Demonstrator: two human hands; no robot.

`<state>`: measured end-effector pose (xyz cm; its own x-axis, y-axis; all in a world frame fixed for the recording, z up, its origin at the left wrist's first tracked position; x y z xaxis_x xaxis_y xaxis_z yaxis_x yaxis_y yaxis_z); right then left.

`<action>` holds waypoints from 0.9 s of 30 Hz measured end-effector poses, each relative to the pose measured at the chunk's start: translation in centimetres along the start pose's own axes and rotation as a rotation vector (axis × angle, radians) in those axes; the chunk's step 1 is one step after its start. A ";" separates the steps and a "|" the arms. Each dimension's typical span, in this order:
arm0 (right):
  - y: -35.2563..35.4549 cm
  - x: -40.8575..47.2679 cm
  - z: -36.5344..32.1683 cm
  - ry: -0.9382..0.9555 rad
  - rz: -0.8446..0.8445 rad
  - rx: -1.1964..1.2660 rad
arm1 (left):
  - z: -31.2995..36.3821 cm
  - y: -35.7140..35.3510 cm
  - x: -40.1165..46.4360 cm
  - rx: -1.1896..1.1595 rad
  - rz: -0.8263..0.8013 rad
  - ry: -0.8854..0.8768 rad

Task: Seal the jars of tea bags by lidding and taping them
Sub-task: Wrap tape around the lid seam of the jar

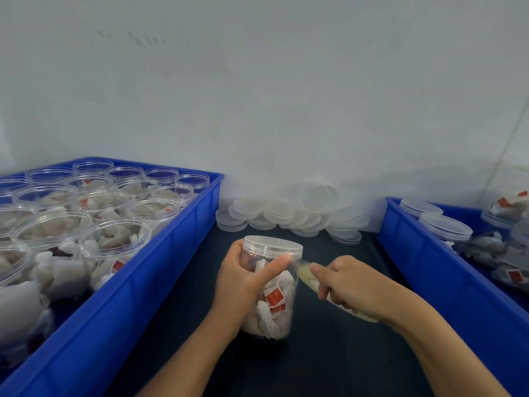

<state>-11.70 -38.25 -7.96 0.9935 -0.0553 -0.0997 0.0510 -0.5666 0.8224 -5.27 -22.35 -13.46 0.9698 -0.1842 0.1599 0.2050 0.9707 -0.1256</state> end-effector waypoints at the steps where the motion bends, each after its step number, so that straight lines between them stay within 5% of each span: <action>1: -0.1 0.0 0.1 -0.005 -0.028 0.065 | 0.0 0.0 0.0 0.003 0.002 -0.002; 5: -0.4 0.0 -0.1 -0.012 -0.064 0.160 | 0.1 0.0 0.1 0.016 -0.010 -0.008; 11: 1.4 0.0 0.0 0.051 0.159 -0.163 | 0.2 -0.2 0.1 0.021 -0.049 0.012; 27: 0.7 0.1 0.0 0.122 0.156 -0.209 | -0.5 -0.8 -0.1 -0.042 -0.195 0.111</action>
<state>-11.60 -38.62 -7.38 0.9952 -0.0220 0.0950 -0.0963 -0.3764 0.9214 -5.50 -23.17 -13.87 0.9194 -0.3856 0.0770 0.3929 0.9083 -0.1435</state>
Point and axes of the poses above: each hand's wrist, its own x-axis towards the middle knuckle, its own y-axis out of the back of the hand, z = x × y, the point moved 5 cm from there along x, towards the middle knuckle, and after that the axes turned 7 degrees about y, right-handed, at the moved point
